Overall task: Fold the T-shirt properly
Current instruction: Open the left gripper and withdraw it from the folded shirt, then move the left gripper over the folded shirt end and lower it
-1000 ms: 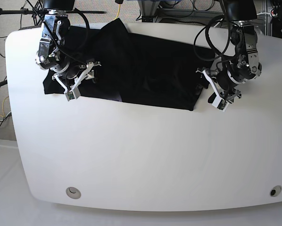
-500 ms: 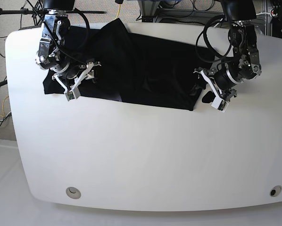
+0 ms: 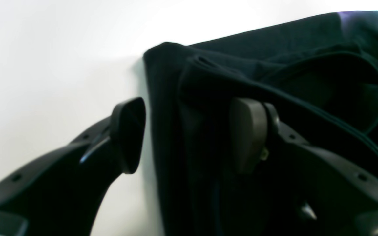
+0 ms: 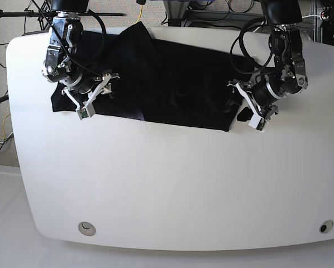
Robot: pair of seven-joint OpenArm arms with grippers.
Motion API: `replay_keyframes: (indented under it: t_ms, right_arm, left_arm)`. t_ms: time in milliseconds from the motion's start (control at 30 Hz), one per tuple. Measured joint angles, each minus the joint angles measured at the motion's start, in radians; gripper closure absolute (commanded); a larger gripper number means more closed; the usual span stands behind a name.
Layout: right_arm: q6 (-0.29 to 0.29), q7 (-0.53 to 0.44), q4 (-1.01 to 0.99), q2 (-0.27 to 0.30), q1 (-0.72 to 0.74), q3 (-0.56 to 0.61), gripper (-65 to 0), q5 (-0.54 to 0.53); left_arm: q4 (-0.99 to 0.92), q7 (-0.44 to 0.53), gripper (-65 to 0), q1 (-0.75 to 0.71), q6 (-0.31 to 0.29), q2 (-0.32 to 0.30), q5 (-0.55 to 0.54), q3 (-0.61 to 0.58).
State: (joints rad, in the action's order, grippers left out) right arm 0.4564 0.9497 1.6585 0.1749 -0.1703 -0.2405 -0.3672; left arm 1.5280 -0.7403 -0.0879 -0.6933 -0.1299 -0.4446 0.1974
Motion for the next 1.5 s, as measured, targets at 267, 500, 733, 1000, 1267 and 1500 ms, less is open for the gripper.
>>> replay_keyframes:
  t_ms: [267, 500, 733, 1000, 1267, 1500]
  right_arm:
    - [0.000, 0.000, 0.000, 0.000, 0.000, 0.000, -36.2, 0.000]
    - [0.000, 0.000, 0.000, 0.000, 0.000, 0.000, -36.2, 0.000]
    - [0.000, 0.000, 0.000, 0.000, 0.000, 0.000, -36.2, 0.000]
    - [0.000, 0.000, 0.000, 0.000, 0.000, 0.000, -36.2, 0.000]
    - [0.000, 0.000, 0.000, 0.000, 0.000, 0.000, -36.2, 0.000]
    - [0.000, 0.000, 0.000, 0.000, 0.000, 0.000, -36.2, 0.000]
  left_arm:
    - [-0.072, 0.008, -38.7, 0.000, 0.000, 0.009, -0.014, -0.001]
    - [-0.074, 0.013, -38.7, 0.002, 0.000, 0.006, -0.017, -0.019]
    - [-0.063, 0.011, -38.7, 0.002, 0.000, 0.006, -0.016, -0.064]
    - [-0.011, -0.004, -38.7, 0.000, 0.002, 0.006, -0.007, -0.084]
    - [0.049, -0.002, -38.7, 0.001, 0.003, 0.007, -0.010, -0.089]
    - [0.050, -0.001, -38.7, 0.000, 0.003, 0.007, -0.009, -0.089]
